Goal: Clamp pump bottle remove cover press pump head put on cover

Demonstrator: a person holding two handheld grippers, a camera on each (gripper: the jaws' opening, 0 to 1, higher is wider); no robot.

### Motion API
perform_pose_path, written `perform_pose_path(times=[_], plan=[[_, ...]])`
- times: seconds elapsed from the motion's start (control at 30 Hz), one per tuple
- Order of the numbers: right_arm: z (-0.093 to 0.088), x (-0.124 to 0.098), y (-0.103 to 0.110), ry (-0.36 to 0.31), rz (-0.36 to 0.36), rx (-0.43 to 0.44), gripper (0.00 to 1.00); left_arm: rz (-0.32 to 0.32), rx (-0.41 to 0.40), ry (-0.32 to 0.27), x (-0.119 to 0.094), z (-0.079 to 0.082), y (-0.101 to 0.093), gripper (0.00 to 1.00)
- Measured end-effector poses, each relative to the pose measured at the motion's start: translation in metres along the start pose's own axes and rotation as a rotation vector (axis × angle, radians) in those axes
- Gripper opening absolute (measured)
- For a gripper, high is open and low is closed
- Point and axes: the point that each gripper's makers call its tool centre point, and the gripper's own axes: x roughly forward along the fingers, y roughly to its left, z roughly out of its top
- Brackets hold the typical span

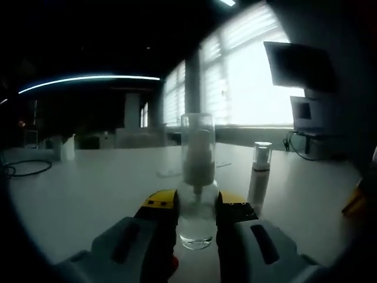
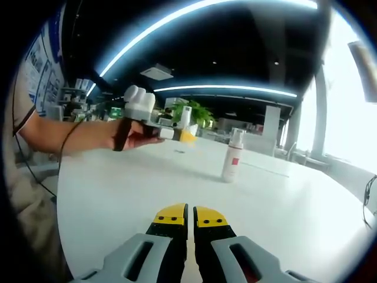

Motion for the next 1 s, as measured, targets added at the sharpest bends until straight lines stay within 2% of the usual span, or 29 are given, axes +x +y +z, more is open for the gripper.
perform_pose_path(times=[0.1,0.2,0.27,0.4,0.6,0.87,1.0], plan=[[0.000,0.000,0.000,0.000,0.000,-0.001,0.00,-0.012,-0.006,-0.006,-0.007,0.005,-0.002,0.16],[0.000,0.000,0.000,0.001,-0.001,-0.002,0.00,-0.022,-0.010,-0.018,-0.027,0.010,-0.018,0.16],[0.000,0.000,-0.001,0.001,-0.001,-0.002,0.00,-0.033,-0.010,-0.024,-0.026,0.014,-0.018,0.16],[0.000,0.000,0.000,0.002,-0.002,-0.004,0.00,-0.061,0.005,-0.036,-0.036,0.019,-0.029,0.16],[0.000,0.000,-0.001,0.002,-0.004,-0.004,0.00,-0.101,0.028,-0.055,-0.055,0.026,-0.056,0.16],[0.000,0.000,-0.001,-0.001,-0.005,-0.009,0.00,-0.163,0.050,-0.053,-0.065,0.023,-0.071,0.16],[0.000,0.000,0.000,-0.001,-0.004,-0.009,0.00,-0.177,0.051,-0.048,-0.070,0.019,-0.070,0.16]])
